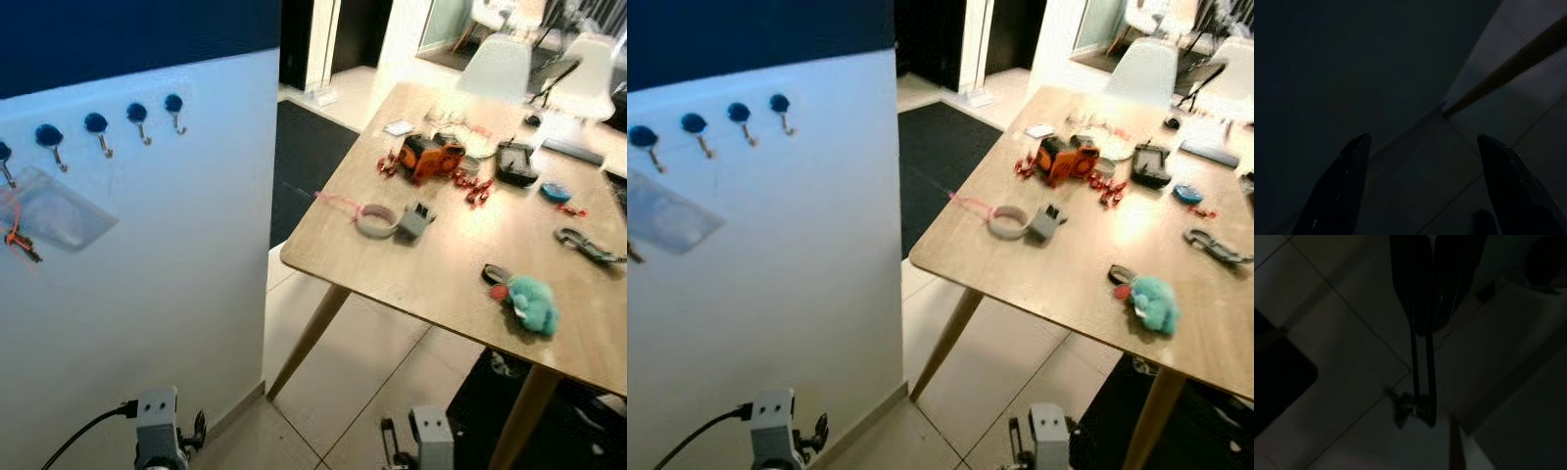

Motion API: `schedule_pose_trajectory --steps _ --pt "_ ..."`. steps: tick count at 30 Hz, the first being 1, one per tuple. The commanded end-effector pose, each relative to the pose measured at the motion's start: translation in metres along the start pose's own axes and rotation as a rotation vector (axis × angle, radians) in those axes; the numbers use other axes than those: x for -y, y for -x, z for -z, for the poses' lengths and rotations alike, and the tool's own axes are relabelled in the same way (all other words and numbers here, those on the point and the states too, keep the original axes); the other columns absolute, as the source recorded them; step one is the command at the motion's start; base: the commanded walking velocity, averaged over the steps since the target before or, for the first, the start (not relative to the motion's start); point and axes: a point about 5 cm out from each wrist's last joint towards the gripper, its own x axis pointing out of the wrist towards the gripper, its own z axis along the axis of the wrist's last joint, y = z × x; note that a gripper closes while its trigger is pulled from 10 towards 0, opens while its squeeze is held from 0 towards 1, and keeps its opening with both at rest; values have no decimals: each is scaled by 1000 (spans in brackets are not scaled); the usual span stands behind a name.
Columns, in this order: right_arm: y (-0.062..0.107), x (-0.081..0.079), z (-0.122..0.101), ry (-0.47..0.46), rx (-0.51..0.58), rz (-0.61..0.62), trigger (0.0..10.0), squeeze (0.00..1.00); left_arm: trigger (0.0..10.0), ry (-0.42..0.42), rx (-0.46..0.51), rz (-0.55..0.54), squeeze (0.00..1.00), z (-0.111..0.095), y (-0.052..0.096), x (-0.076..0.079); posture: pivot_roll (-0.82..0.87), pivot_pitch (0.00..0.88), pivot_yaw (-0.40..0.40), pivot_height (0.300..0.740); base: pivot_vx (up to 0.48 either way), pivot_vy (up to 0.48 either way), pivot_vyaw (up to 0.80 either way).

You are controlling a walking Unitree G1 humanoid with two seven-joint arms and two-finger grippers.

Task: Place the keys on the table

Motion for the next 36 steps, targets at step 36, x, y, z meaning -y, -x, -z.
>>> schedule_pose_trajectory --steps 36 --pt "-1 -3 -3 55 1 -37 10000 0 10000 29 -14 -27 0 5 1 2 54 43 -56 740 0 0 -622"
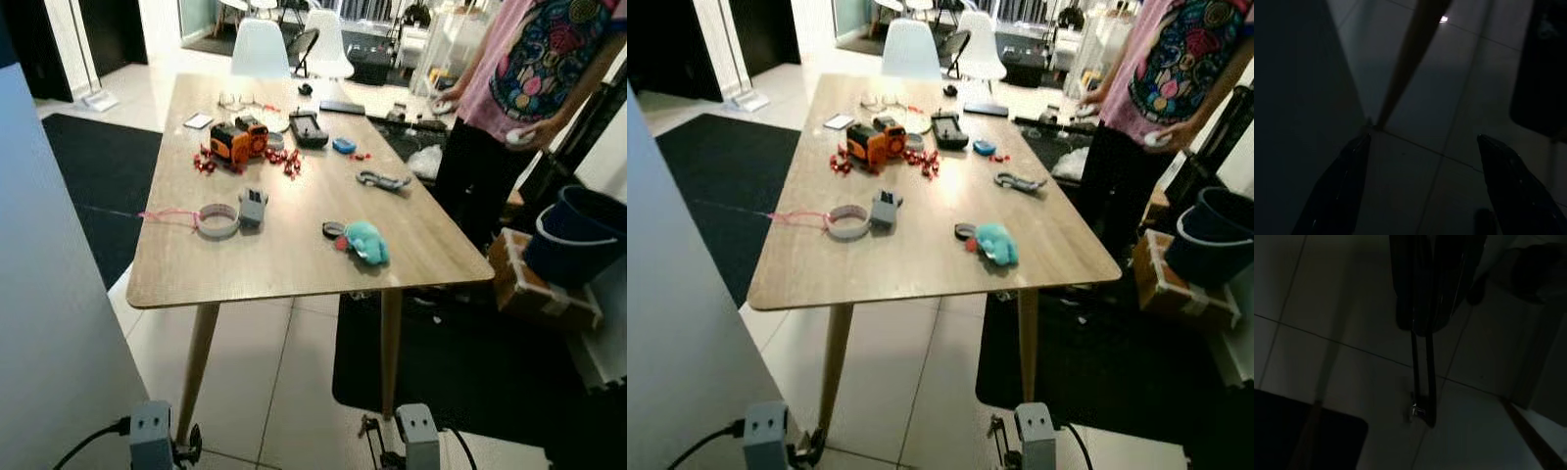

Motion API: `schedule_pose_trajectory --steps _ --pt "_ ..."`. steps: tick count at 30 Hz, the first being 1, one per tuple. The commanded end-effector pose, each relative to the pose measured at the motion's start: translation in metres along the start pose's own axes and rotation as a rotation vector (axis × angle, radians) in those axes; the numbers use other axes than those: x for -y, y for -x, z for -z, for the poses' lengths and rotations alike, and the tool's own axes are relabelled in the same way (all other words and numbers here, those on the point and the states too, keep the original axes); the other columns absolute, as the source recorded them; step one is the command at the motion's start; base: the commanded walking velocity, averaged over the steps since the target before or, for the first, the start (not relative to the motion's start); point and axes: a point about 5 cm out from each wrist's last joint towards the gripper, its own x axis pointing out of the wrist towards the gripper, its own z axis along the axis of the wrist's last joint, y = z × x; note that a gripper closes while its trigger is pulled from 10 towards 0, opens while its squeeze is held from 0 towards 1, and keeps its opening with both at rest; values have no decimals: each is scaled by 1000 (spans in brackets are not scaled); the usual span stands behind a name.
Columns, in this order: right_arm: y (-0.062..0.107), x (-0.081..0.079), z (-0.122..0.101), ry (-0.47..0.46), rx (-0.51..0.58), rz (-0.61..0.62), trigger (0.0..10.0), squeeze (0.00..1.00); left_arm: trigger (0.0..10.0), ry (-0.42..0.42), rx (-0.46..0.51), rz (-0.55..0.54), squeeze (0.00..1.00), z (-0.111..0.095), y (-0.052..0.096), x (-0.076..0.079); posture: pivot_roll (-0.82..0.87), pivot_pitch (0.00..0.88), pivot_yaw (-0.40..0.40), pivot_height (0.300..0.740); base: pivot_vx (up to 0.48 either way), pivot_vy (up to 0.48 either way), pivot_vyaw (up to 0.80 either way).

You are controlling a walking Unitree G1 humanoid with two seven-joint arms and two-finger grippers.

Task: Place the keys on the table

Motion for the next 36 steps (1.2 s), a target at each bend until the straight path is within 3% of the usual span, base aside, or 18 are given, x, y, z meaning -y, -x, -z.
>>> schedule_pose_trajectory --steps 1,20,29,36 --pt "1 3 -1 7 4 8 10000 0 10000 -2 -24 -4 0 5 2 0 54 43 -56 740 0 0 0" --pt "-2 -9 1 -48 17 21 10000 0 10000 -66 -10 11 0 -14 -10 -9 84 56 24 740 0 0 0" --pt "0 -6 6 -48 5 30 10000 0 10000 -10 -22 41 0 -12 -10 -4 77 59 8 740 0 0 0" --pt "1 -3 6 -34 3 29 10000 0 10000 10 -32 38 0 -7 -7 -2 75 61 -14 740 273 0 0"
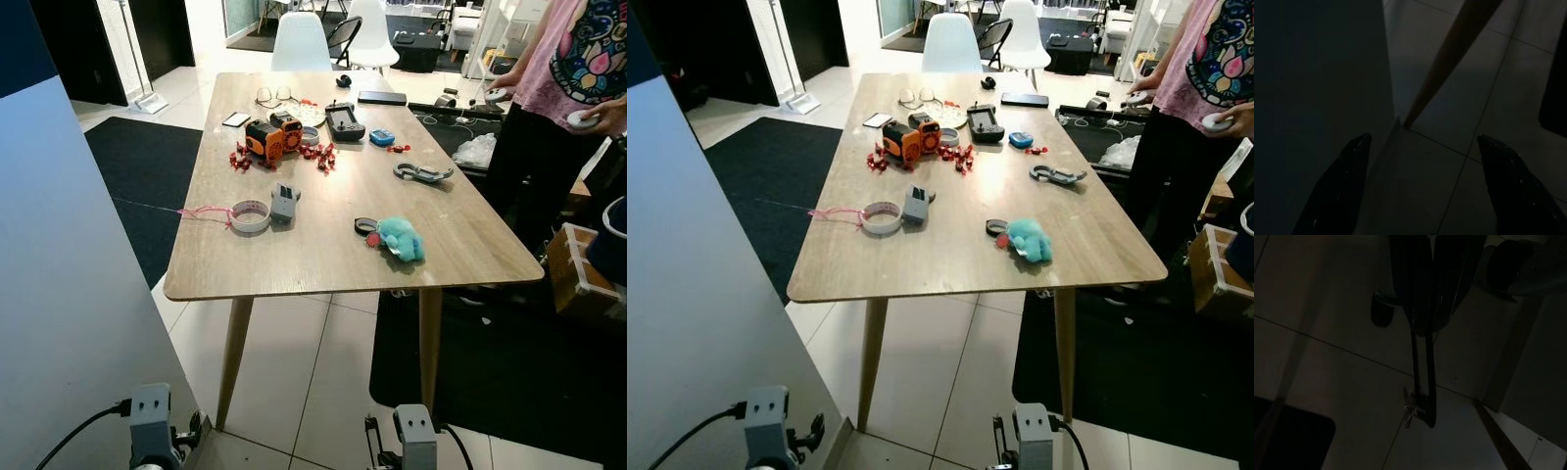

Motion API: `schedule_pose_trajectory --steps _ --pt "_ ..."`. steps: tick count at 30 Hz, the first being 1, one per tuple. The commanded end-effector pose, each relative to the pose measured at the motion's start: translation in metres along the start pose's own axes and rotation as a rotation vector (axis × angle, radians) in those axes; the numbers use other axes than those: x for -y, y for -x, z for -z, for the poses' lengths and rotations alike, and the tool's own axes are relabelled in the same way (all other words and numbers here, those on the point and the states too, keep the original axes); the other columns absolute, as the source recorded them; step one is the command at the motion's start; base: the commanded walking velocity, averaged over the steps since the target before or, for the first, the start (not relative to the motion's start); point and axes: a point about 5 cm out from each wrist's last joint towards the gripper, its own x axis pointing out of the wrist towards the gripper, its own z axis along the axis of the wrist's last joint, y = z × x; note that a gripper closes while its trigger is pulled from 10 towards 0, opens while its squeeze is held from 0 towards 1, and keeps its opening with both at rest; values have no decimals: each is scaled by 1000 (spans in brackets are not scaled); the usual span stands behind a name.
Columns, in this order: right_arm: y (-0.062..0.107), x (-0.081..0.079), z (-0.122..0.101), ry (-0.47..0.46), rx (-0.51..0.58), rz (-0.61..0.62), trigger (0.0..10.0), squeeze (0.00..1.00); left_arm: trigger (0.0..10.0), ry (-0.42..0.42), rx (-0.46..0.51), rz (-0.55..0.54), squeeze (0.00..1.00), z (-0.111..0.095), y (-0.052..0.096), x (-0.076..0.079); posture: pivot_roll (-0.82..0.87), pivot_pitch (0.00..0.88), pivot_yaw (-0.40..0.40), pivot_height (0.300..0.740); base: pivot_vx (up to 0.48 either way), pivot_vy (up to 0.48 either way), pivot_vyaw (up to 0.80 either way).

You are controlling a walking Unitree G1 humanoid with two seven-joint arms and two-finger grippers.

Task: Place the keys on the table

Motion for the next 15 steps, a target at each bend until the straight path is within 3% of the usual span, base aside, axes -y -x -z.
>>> schedule_pose_trajectory --steps 1,8,15 --pt "1 3 0 6 5 5 10000 0 10000 25 -10 2 0 4 1 4 75 61 -17 740 289 0 0" --pt "0 4 -2 13 8 1 10000 0 10000 34 -11 1 0 5 2 4 72 61 -21 740 275 0 0" --pt "0 4 -3 15 5 1 10000 0 10000 41 2 -5 0 5 3 4 69 61 -23 740 0 0 0"
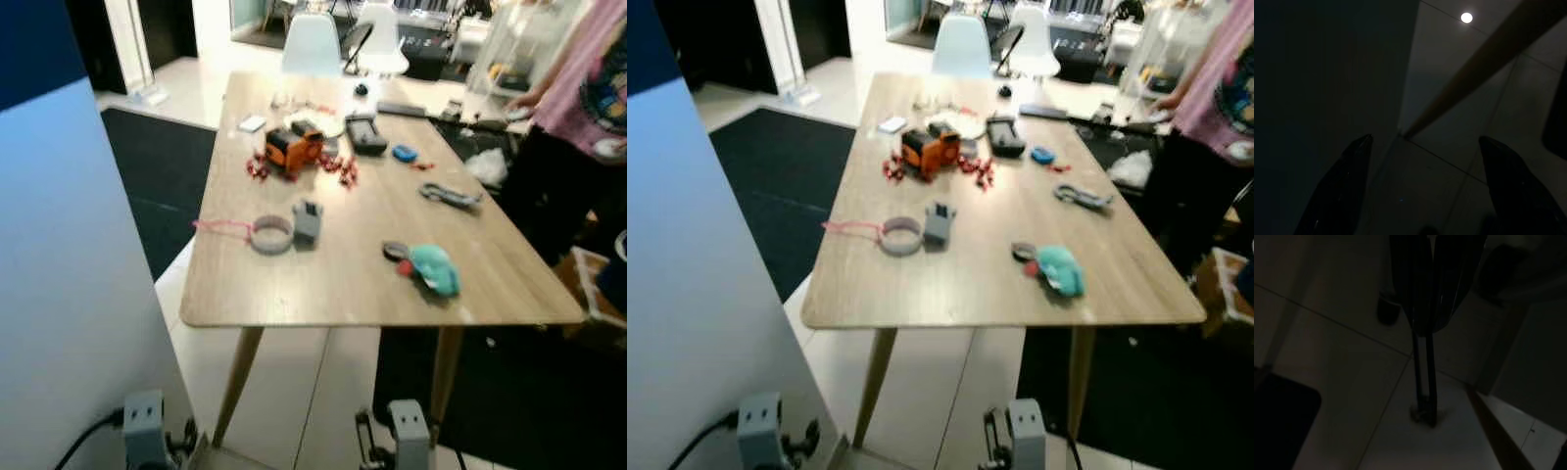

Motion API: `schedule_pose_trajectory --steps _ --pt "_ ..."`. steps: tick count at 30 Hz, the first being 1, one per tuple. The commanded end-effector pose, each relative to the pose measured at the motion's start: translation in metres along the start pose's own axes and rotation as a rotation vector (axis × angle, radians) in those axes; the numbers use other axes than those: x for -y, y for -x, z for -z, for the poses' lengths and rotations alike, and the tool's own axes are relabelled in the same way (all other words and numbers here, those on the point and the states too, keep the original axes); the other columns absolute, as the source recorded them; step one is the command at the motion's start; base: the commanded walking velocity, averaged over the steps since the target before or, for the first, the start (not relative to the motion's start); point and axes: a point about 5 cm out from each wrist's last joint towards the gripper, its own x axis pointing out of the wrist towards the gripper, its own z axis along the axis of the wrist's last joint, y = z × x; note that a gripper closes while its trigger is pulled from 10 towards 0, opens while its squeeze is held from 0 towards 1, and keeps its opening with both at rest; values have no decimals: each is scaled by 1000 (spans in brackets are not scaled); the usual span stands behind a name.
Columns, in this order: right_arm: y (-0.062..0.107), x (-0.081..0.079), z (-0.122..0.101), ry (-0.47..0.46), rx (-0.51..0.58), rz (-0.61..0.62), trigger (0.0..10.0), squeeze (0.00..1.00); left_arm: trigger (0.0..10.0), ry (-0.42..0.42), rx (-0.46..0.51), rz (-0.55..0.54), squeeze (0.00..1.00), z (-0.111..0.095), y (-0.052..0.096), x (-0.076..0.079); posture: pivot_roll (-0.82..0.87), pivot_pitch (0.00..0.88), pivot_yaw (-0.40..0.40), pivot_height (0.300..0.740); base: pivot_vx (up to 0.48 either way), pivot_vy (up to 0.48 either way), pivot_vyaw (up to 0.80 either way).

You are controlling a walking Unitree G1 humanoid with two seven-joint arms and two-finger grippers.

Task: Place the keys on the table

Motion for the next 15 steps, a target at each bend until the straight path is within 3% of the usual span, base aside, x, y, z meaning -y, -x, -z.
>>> schedule_pose_trajectory --steps 1,15 --pt "2 4 4 -1 -15 11 10000 0 10000 8 8 -2 0 0 1 0 69 61 -23 740 0 0 0" --pt "3 5 6 2 -26 14 10000 0 10000 -10 24 34 0 2 3 3 68 61 -26 740 0 0 0"
